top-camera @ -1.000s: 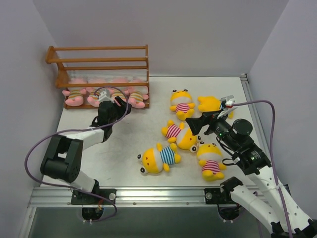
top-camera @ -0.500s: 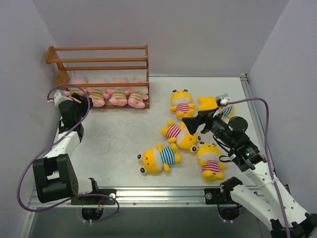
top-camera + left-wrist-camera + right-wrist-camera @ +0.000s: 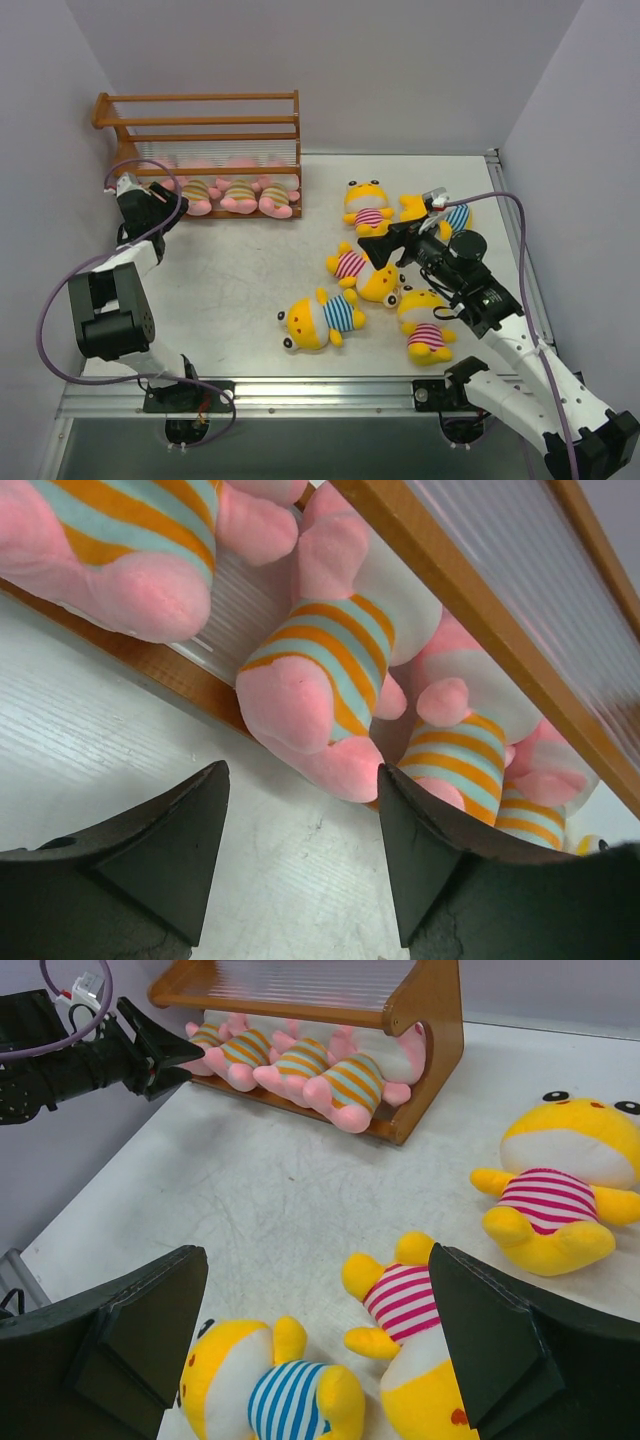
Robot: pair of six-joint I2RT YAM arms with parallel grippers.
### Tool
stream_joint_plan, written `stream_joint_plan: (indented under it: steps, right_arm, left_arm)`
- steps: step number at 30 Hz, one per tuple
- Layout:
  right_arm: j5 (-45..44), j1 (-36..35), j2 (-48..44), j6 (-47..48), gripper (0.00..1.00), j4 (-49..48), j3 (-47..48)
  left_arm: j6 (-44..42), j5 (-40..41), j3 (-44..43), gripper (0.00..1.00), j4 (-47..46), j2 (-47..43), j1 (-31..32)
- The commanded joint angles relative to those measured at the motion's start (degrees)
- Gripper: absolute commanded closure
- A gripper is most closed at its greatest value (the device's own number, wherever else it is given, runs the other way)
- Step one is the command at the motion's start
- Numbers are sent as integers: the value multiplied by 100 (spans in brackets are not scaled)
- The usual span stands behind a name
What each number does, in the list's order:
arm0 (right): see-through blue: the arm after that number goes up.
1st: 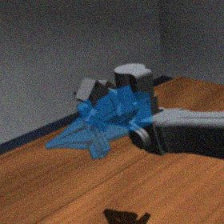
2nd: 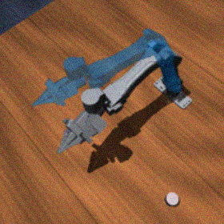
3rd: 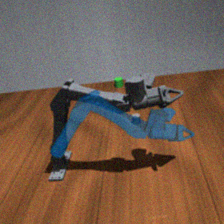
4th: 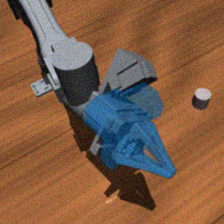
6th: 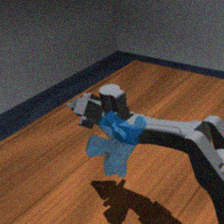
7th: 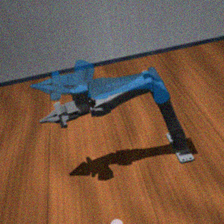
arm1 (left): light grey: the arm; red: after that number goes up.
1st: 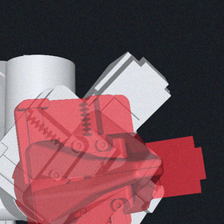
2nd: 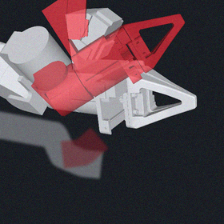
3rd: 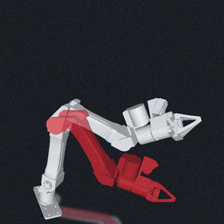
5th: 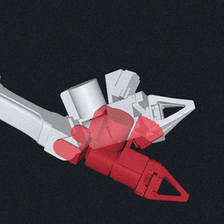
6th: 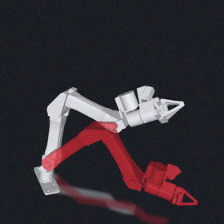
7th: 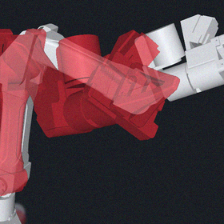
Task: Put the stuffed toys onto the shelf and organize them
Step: Place the stuffed toy onto shelf
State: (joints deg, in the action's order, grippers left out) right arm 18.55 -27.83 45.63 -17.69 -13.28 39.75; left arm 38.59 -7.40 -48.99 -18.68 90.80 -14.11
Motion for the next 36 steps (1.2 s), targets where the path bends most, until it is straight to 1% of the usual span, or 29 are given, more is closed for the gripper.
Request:
stream_joint_plan:
  steps: [1,3,7,12,20,24,26,27,28,30,36]
  right_arm:
    - [105,-38,60,56,2,-430,24]
    - [114,-47,87,64,2,-447,33]
    - [105,-47,122,82,2,-439,33]
    - [97,-47,192,73,2,-439,33]
    - [97,-55,280,82,2,-439,59]
    - [79,-55,306,82,2,-439,68]
    - [79,-64,315,82,2,-439,68]
    - [79,-64,333,73,2,-447,60]
    - [79,-64,350,73,2,-448,51]
    - [79,-64,368,73,2,-456,59]
    - [61,-82,447,64,2,-509,42]
  left_arm:
    - [-185,-148,-321,32,-312,218,-39]
    - [-176,-122,-348,36,-390,376,-39]
    - [-132,-95,-374,40,-611,578,-39]
    - [-44,-60,-313,41,-1041,789,-39]
    - [333,300,-14,41,-1822,904,-48]
    - [527,318,4,41,-1885,1027,-92]
    - [571,344,21,45,-1876,1106,-109]
    - [640,362,56,53,-1885,1115,-127]
    - [676,362,74,55,-1929,1150,-145]
    - [720,379,92,57,-1947,1167,-188]
    - [825,415,118,58,-1973,1220,-277]
